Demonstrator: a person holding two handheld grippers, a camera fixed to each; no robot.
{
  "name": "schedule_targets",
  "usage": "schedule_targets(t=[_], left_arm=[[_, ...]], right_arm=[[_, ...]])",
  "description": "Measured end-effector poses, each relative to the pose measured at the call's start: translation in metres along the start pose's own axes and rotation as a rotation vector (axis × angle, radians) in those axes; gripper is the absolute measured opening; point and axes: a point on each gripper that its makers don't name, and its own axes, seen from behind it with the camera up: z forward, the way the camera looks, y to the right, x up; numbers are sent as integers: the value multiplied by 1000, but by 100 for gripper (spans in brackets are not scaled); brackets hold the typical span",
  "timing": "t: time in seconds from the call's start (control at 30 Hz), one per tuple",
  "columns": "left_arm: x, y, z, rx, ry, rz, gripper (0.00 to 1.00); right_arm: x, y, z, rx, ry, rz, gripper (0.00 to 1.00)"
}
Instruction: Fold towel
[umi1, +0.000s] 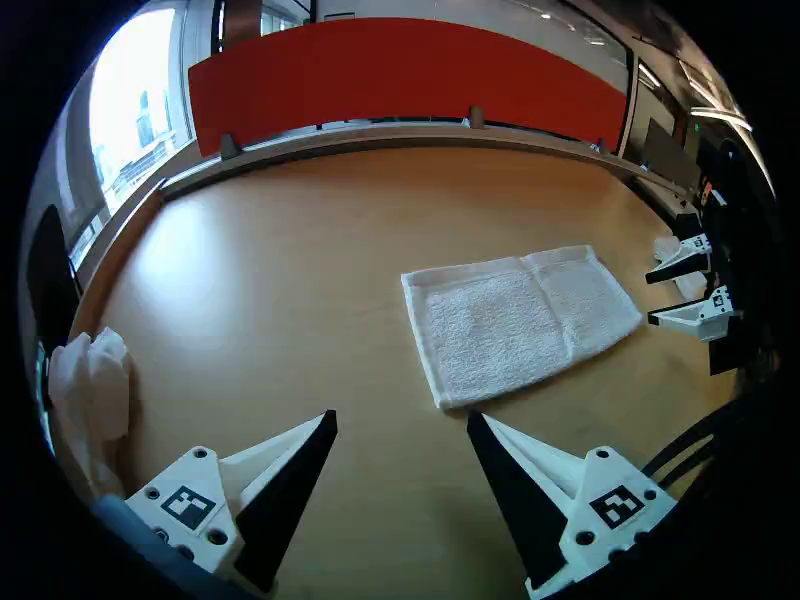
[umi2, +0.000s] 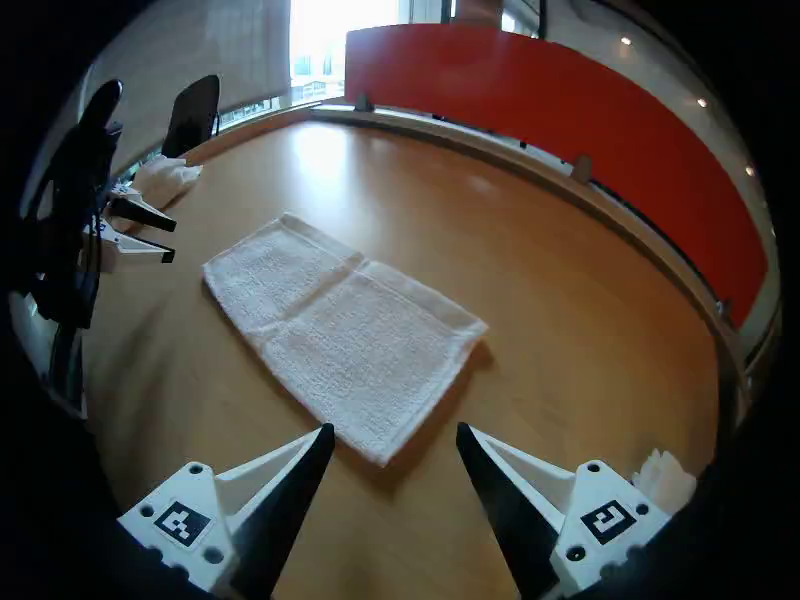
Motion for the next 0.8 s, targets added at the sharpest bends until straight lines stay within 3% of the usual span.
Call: schedule_targets(t=[0.43, 0.8], left_arm=[[-10, -1, -13, 17, 46, -21, 97], [-12, -8, -22, 33, 95, -33, 97]], right_arm=[[-11, -5, 4, 34, -22, -42, 86], [-18, -8, 7, 58, -57, -81, 64]])
